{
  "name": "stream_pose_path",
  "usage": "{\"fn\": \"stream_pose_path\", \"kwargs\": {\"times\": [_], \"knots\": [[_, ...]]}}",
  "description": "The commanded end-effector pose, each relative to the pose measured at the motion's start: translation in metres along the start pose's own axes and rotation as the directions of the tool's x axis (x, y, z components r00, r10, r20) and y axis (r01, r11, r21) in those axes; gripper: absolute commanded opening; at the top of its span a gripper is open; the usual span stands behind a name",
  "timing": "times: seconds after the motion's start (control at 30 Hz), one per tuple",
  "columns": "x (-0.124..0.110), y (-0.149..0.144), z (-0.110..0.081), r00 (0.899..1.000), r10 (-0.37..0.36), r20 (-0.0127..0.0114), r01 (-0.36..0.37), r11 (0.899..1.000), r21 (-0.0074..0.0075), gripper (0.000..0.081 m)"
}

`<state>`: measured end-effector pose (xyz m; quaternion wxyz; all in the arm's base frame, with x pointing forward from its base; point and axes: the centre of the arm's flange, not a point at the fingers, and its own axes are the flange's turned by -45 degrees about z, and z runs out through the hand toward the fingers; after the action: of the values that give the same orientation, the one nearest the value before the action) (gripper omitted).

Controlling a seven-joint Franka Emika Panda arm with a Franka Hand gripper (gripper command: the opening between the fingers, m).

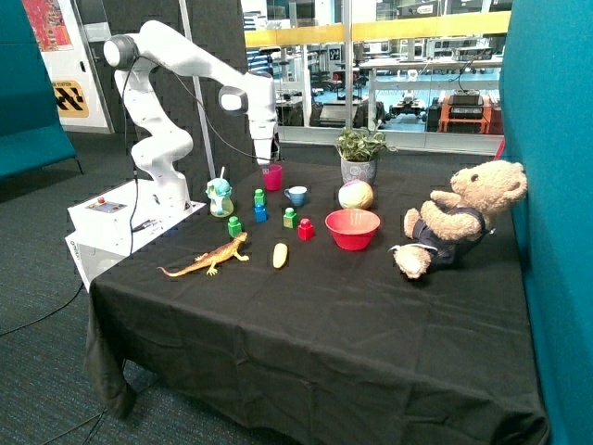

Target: Stack green blocks

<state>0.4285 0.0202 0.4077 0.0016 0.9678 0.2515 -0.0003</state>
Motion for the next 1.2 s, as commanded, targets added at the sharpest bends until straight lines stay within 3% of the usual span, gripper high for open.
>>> {"fn": "stream_pose_path", "kwargs": {"times": [0.0, 0.23, 0.47, 0.5, 0.53, 0.6, 0.83, 1.17], "knots": [[-0.007, -0.018, 0.013, 0.999, -0.049, -0.0016, 0.049, 0.999, 0.003, 0.0376], [-0.021, -0.03, 0.021, 0.998, -0.064, -0.0016, 0.064, 0.998, 0.0029, 0.0155], [-0.031, -0.031, 0.026, 0.998, -0.066, -0.0016, 0.066, 0.998, 0.0029, 0.0087], [-0.032, -0.03, 0.028, 0.998, -0.064, -0.0016, 0.064, 0.998, 0.0029, 0.0355], [-0.033, -0.03, 0.029, 0.998, -0.062, -0.0016, 0.062, 0.998, 0.0029, 0.0488], [-0.035, -0.03, 0.032, 0.998, -0.06, -0.0016, 0.06, 0.998, 0.0029, 0.0591], [-0.032, -0.029, 0.037, 0.999, -0.039, -0.0015, 0.039, 0.999, 0.003, 0.0789], [-0.021, -0.026, 0.04, 1.0, -0.031, -0.0015, 0.031, 1.0, 0.003, 0.0808]]}}
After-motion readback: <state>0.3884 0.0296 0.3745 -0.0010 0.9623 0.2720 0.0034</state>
